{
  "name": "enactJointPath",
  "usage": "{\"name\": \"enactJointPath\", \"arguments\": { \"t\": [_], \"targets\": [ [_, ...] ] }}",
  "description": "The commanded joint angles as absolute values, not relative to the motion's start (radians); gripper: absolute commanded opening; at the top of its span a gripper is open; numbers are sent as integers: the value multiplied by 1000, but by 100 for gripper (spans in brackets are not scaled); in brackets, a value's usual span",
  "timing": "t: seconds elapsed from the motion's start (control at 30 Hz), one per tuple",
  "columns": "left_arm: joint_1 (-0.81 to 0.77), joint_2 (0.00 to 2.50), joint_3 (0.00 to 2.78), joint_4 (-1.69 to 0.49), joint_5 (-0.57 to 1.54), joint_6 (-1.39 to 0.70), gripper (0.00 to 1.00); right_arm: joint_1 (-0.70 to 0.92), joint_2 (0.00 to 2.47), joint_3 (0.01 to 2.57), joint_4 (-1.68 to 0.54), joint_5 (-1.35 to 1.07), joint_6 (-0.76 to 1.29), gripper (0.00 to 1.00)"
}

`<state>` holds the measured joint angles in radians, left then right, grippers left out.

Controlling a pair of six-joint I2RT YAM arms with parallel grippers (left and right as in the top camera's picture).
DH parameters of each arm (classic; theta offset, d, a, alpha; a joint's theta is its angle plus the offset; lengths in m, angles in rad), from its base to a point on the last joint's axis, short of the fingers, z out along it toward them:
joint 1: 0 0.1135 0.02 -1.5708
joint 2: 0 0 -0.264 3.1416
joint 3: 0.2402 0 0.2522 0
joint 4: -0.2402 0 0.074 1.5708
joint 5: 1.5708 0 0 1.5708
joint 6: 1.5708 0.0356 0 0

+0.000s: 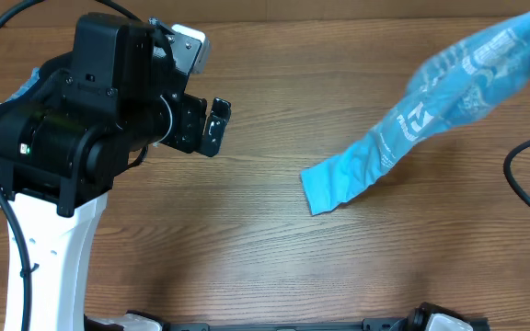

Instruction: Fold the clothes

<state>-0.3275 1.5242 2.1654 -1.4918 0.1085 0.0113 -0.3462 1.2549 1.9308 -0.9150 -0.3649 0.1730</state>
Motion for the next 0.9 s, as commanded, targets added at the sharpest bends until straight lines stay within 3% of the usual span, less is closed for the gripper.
{"name": "enactJointPath", "arguments": {
  "t": [0.0, 0.17, 0.33, 0.43, 0.57, 0.67, 0.87],
  "targets": [
    [-327, 1514, 2185, -1491, 18, 30, 100, -325, 1293, 1946, -904, -527, 191, 4],
    [-327, 1514, 2213, -1489, -37, 19, 100, -150, 1343, 1946, -840, -730, 240, 4],
    [-327, 1513, 2278, -1488, -35, 19, 100, 31, 1337, 1946, -857, -698, 215, 4],
    [-327, 1513, 2295, -1491, -33, 20, 100, 38, 1333, 1946, -902, -601, 207, 4],
    [-327, 1512, 2296, -1509, -34, 20, 100, -60, 1330, 1946, -989, -208, 173, 4],
    [-327, 1512, 2295, -1518, -37, 25, 100, -221, 1330, 1978, -999, 15, 164, 4],
    [-327, 1512, 2295, -1512, -60, 43, 100, -432, 1331, 2123, -990, -51, 160, 4]
  ]
}}
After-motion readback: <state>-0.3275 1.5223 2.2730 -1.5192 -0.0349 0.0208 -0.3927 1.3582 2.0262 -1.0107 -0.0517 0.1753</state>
